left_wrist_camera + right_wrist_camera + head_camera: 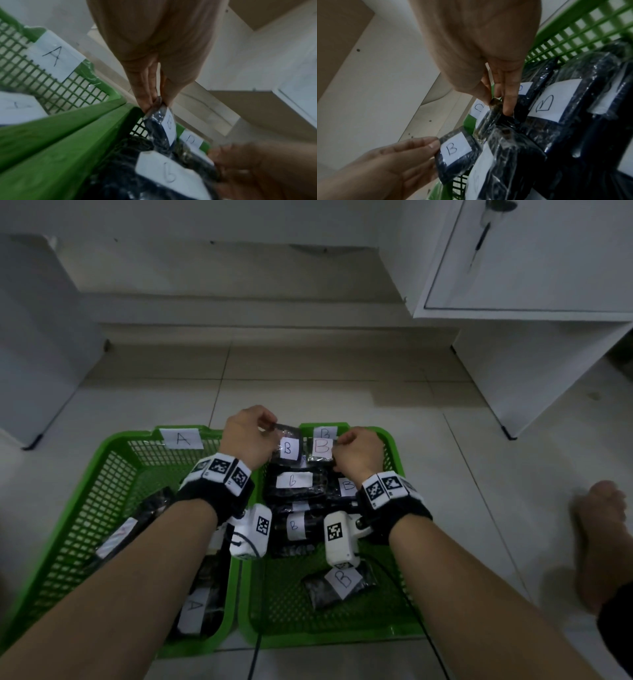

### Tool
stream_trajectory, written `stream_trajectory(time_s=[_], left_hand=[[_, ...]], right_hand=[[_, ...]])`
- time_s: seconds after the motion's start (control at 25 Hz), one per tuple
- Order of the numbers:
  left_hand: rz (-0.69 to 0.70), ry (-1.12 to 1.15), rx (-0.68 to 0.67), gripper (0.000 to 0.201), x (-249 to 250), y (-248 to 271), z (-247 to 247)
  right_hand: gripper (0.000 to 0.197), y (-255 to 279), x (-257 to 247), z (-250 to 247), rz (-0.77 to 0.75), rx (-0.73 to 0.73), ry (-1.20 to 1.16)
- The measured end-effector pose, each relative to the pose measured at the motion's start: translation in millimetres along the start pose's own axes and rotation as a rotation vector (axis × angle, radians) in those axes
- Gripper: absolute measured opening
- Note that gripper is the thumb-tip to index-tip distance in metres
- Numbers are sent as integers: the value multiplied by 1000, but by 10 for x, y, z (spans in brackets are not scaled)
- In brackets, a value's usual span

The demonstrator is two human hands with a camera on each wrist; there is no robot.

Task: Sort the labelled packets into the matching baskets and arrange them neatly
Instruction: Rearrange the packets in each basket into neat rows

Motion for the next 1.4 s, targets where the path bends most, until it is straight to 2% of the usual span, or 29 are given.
stream_trajectory(time_s=[0.16,0.24,0.36,0.52,0.64,0.72,0.84,0.96,1.08,1.16,1.24,1.32,1.4], left_hand=[[188,-317,-24,20,131,75,81],[231,-358,-130,26,135,110,158],[223,-482,-346,44,99,186,316],[188,-523,-419,58,47,243,376],[194,-536,-469,89,26,293,441],[217,-596,-525,111,-2,338,500],[238,-641,-531,114,-43,364,535],[244,-693,-541,113,-69,388,583],[223,-721,-560,111,-89,423,597],[216,-706,-562,108,-59,454,584],[217,-692,-561,107,-24,485,566],[239,-685,-541,103,26,528,529],[285,-629,-471,85,167,581,461]], right_hand=[[15,33,-24,-33,-27,-2,-21],[19,63,-52,-68,-35,-22,17],[21,121,-88,-129,-47,-29,44],[24,191,-150,-132,-118,-6,127],[41,253,-204,-126,-188,-59,138],[60,277,-217,-32,-234,-167,202],[89,324,-185,131,-280,-344,290],[94,385,-164,170,-325,-431,385],[104,427,-164,113,-347,-425,388],[96,451,-186,12,-343,-392,322],[68,463,-208,-132,-345,-347,302],[40,500,-185,-254,-321,-331,384],[21,594,-72,-274,-266,-426,496]])
Point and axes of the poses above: each hand's wrist, its own y-axis away from the middle knuckle, its own z-axis out of the palm, x = y × z, the point moved 9 cm from there along -y, towards the middle knuckle, and after that the axes turned 8 degrees about y, right-handed, at the moved point
